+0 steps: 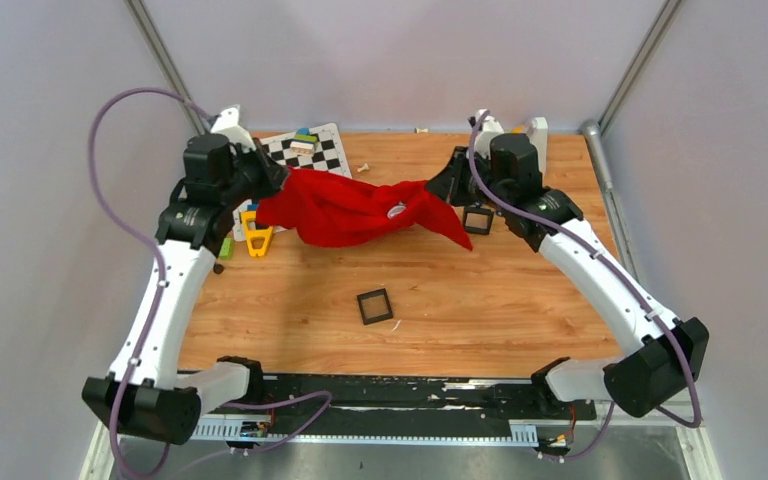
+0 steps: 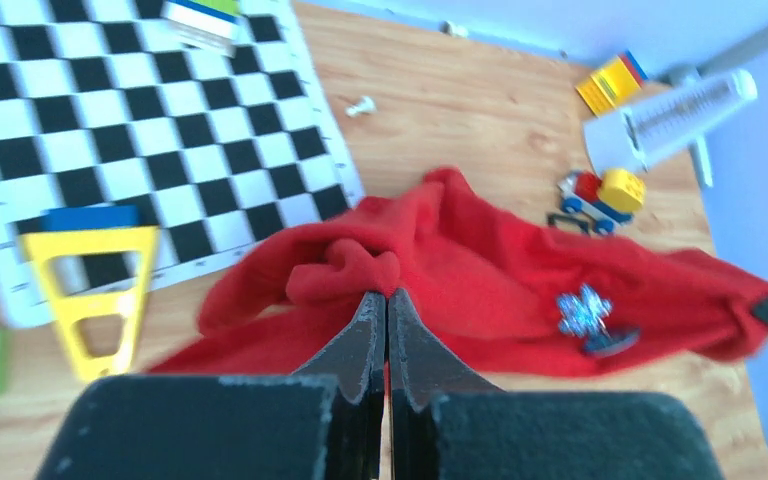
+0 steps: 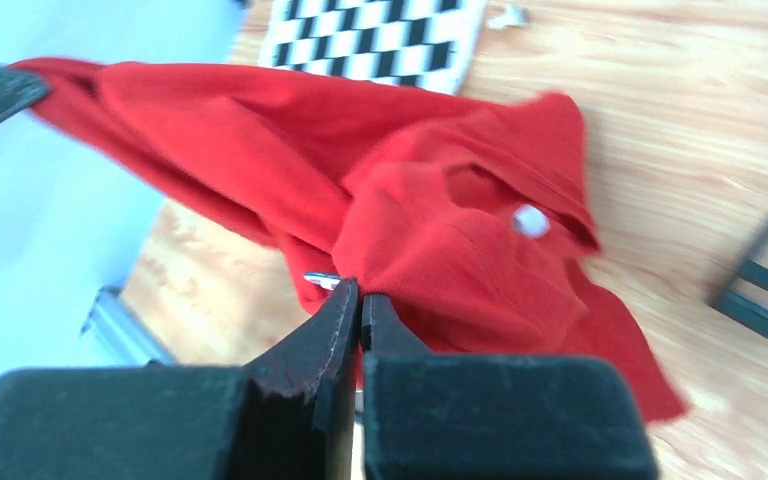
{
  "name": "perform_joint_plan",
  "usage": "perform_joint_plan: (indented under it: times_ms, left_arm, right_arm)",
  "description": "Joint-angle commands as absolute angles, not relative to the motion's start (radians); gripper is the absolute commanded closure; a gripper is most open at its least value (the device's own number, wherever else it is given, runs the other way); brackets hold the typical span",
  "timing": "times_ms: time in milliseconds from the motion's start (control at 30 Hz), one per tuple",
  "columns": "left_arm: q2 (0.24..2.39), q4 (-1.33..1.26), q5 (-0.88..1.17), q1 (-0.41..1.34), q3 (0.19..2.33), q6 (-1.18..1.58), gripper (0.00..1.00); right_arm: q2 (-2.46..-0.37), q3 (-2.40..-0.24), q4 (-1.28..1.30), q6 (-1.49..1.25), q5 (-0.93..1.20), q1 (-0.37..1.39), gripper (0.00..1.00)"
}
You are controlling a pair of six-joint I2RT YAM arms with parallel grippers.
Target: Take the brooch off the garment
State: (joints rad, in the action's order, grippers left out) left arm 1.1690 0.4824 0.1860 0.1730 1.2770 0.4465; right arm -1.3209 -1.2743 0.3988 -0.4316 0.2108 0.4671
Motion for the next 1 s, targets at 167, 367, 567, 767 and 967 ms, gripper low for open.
perform_joint_plan:
  times_ms: [167,367,567,767,967]
  left_arm:
    - [1.085,0.785,-0.201,0.054,1.481,0.371,1.0]
    - [1.108,0.771,-0.205,0.025,1.377,0.421,1.0]
    - [1.081,0.629,-0.174,0.026,1.119,0.542,1.0]
    - [1.041,0.505,-0.05,0.034,0.941,0.609,0.53]
    - [1.004,0.445,-0.184,0.26,0.877,0.513,0.1]
  right_arm:
    - [-1.455,-1.554,0.433,-0.447,0.366,0.644,1.0]
    - [-1.529,-1.474,0.445,-0.499,0.301,0.569,1.0]
    - [-1.628,-1.364,0.414,-0.507,0.364,0.467,1.0]
    - [-1.605,-1.256,0.326,-0.457,0.553,0.465,1.0]
    - [-1.511,-1.14,0.165,-0.446,0.703,0.466,1.0]
